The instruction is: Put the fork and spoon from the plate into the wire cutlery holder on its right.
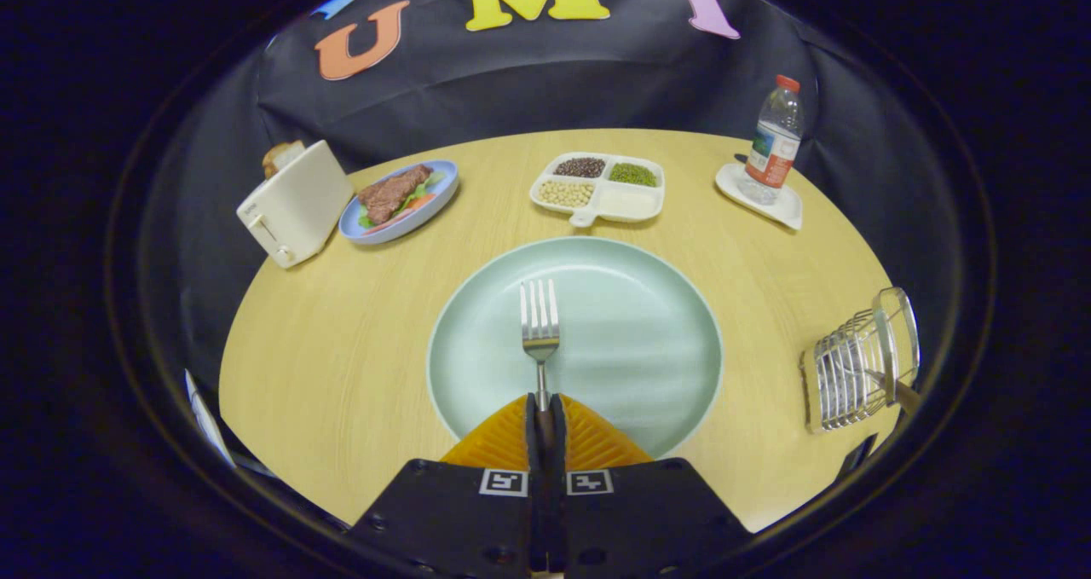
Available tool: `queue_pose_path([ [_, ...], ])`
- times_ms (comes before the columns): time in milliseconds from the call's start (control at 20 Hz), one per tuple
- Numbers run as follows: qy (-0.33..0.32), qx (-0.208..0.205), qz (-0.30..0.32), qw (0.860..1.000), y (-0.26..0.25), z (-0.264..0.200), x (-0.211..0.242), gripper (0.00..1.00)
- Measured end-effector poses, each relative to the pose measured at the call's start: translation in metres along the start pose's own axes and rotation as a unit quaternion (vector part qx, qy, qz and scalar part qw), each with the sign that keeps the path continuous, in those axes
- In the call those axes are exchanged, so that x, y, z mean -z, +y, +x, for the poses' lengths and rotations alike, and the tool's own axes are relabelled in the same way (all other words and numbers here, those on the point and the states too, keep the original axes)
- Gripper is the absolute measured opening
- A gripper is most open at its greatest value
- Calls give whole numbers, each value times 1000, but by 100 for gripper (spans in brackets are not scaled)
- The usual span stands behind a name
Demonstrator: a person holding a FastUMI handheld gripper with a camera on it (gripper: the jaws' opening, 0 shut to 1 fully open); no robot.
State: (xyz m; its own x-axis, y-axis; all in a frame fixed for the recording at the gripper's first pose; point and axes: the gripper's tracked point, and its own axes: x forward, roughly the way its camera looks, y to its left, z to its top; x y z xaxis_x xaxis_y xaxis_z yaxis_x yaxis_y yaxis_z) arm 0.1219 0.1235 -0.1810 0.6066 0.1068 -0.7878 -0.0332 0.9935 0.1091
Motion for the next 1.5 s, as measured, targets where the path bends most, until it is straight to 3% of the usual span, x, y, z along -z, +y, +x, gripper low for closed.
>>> queue_pose_path([
  [1000, -95, 29, 48, 994, -130, -120, -16, 2],
  [1500, -99, 43, 85, 991, -189, -132, -7, 2],
])
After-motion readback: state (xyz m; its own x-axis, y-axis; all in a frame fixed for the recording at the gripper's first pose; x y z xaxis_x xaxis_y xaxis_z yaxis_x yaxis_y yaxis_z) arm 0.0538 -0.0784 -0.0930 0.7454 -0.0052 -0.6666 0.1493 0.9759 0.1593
